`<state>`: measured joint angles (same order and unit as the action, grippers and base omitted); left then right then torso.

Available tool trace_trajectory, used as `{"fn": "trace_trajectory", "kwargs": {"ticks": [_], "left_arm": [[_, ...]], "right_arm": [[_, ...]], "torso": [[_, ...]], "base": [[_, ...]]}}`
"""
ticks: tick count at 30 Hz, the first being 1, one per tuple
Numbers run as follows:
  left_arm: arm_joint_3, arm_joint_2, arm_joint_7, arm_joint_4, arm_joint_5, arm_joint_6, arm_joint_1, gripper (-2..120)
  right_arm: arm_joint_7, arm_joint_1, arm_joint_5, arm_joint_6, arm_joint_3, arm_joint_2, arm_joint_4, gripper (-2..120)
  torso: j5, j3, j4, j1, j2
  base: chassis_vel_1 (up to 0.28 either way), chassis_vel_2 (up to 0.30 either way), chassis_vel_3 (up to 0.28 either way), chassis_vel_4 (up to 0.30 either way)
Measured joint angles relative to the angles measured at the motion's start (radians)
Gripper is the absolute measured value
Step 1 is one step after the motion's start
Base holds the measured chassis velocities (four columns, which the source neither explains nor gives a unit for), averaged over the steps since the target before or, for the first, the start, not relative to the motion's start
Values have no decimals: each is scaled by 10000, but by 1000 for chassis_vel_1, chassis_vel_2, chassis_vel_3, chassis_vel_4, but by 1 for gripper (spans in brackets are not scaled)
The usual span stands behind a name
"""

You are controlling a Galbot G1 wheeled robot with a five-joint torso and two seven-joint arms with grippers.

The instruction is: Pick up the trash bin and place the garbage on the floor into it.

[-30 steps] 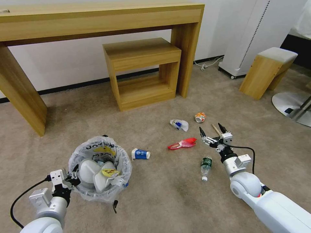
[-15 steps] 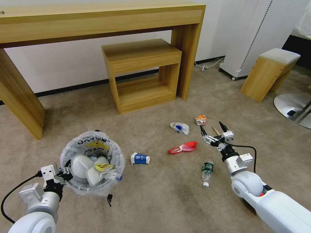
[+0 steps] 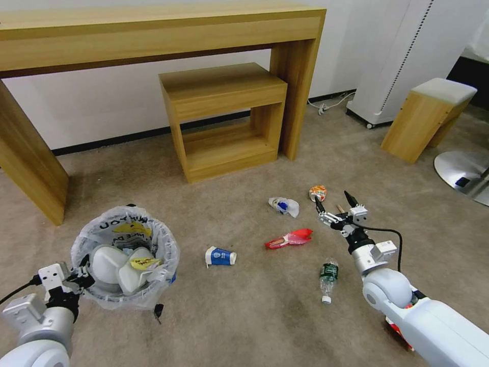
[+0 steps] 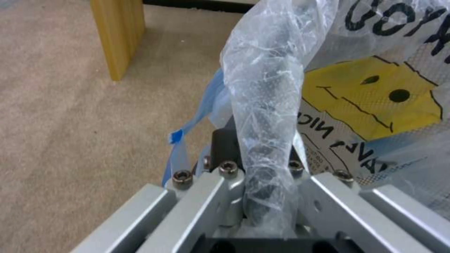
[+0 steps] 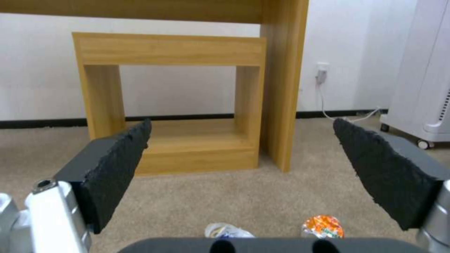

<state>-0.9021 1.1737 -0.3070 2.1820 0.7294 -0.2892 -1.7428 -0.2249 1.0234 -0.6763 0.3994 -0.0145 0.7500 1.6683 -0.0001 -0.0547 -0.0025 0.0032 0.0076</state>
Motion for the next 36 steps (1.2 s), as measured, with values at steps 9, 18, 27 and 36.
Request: {"fn": "trace_trajectory", "kwargs": {"ticks": [9, 18, 27, 36], "left_arm": [[27, 1, -23, 1, 32, -4, 39, 1], [23, -12, -111, -100, 52, -63, 56, 1], [53, -26, -163, -152, 66, -96, 93, 1], [91, -104, -162, -177, 132, -88, 107, 1]], "right_arm": [[36, -56, -25, 39, 98, 54, -108, 99], [138, -78, -59, 113, 167, 72, -217, 99], [151, -124, -2, 121, 366, 140, -270, 99], [623, -367, 109, 594, 769, 325, -391, 100]], "torso": [[-1, 0, 0, 0, -1], [1, 0, 0, 0, 0], [0, 0, -1, 0, 0], [1, 0, 0, 0, 0]], "base": [[-19, 29, 23, -32], [-3, 6, 3, -3], [-18, 26, 14, -16], [0, 0, 0, 0]]}}
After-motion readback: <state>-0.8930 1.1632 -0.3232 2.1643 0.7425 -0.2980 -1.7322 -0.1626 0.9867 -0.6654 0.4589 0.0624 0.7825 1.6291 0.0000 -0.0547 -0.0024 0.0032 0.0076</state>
